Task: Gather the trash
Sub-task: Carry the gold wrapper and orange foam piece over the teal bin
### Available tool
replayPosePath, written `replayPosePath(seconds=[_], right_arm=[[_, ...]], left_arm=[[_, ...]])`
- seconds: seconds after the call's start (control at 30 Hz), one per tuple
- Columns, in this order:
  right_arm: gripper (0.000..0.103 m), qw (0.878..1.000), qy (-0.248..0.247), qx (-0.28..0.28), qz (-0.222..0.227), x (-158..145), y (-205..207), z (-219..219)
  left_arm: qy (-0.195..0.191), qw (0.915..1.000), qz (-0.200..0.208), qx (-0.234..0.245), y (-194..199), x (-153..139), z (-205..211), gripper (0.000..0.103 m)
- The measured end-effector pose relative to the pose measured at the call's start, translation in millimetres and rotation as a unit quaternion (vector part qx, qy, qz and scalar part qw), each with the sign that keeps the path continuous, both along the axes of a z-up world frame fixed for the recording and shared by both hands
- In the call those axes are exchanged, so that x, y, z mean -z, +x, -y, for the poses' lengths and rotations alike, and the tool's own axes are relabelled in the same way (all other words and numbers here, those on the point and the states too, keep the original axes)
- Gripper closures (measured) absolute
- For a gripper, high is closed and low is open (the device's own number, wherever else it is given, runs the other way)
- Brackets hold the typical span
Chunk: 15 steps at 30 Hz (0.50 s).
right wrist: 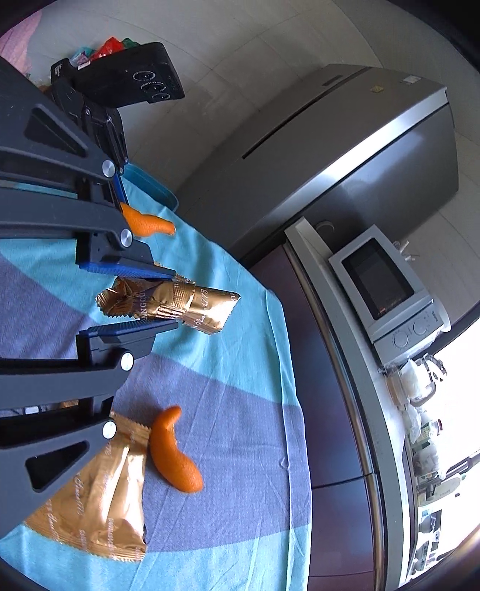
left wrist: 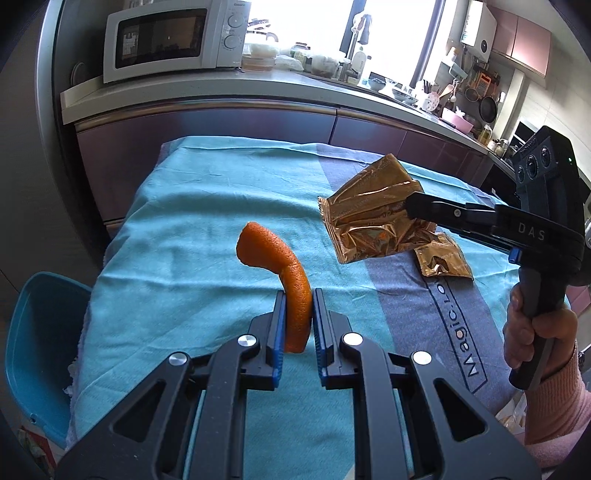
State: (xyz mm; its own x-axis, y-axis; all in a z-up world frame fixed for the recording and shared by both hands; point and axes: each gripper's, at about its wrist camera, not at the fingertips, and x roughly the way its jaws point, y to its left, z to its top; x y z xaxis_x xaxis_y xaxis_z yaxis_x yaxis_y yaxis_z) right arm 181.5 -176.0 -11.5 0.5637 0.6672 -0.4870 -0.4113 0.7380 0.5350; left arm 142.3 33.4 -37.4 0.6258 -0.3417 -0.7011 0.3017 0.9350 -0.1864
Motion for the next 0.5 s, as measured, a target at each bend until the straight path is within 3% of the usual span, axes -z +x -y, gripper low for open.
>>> replayPosePath(seconds=[0.5], right_arm=[[0.083, 0.999, 0.026, -0.043, -0.002, -1, -23, -31]], left_arm=[[-0.003, 0.9997, 0.005, -0.025, -25, -5, -35, 0.089]])
